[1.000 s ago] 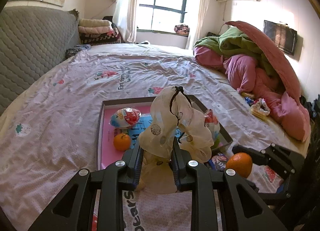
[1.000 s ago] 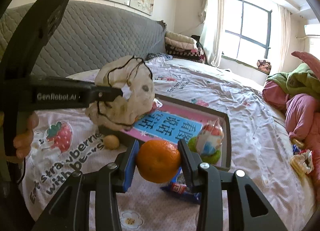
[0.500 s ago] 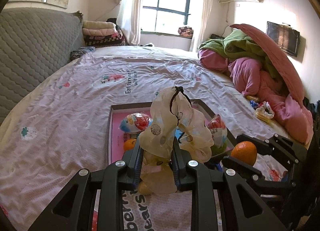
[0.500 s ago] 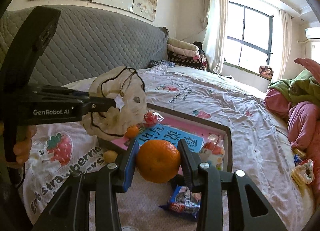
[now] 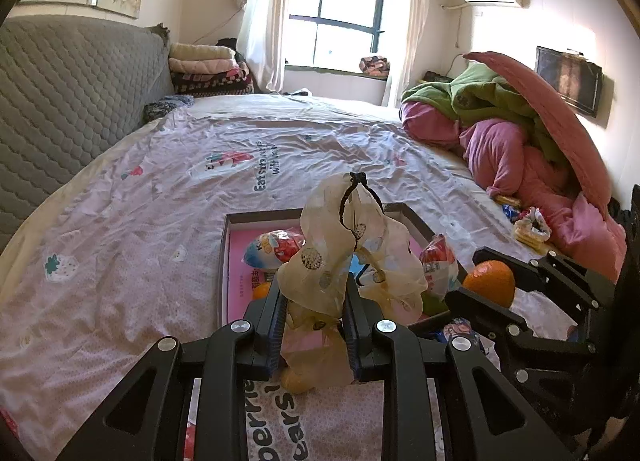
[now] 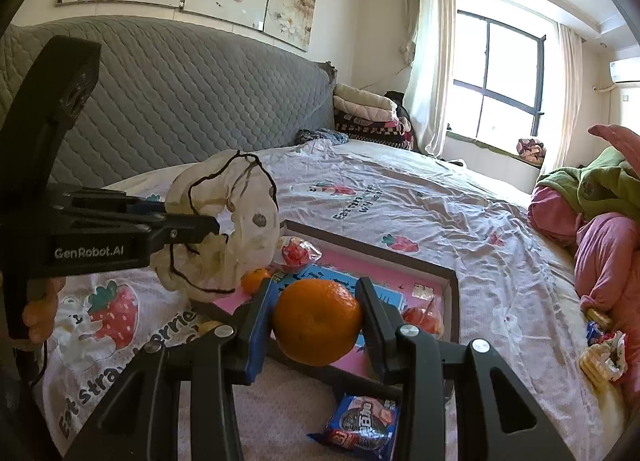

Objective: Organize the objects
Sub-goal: 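Lift the orange and mesh bag and carry both over the tray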

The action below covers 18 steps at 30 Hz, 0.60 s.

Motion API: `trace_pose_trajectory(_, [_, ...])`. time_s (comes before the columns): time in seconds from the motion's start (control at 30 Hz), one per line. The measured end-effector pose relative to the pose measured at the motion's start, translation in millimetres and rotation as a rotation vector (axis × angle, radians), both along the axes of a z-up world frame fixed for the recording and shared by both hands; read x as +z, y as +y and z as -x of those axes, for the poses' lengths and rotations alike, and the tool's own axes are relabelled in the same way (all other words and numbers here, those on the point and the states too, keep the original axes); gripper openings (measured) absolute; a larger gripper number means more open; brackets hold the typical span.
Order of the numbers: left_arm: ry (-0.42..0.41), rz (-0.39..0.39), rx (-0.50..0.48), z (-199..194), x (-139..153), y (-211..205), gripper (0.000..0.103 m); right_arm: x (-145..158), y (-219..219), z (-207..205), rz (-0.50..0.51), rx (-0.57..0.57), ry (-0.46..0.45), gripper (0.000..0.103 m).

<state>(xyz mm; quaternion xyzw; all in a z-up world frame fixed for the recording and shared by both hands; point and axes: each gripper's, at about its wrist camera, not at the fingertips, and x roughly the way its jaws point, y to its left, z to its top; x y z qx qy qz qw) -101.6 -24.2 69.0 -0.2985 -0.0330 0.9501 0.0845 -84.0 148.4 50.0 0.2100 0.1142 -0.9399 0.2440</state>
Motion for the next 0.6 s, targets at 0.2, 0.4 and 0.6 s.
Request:
trace_pose_trajectory(0.2, [-0.015,0.008,0.005,4.9,-6.4,-1.0,0.027,3.6,-0.3,7.7,0.011,-0.005,0.009,0.041])
trace_pose_trajectory(0.4, [-0.016,0.026,0.006,9.7,-7.8,-0.3,0.027,5.5,-3.1,17.6,0.012,-0.005,0.009,0.041])
trace_pose_trajectory(0.6, [-0.010,0.040,0.014,18.4,-6.9,-3.5,0.027,6.8,-4.6,24.3,0.015,-0.005,0.004,0.041])
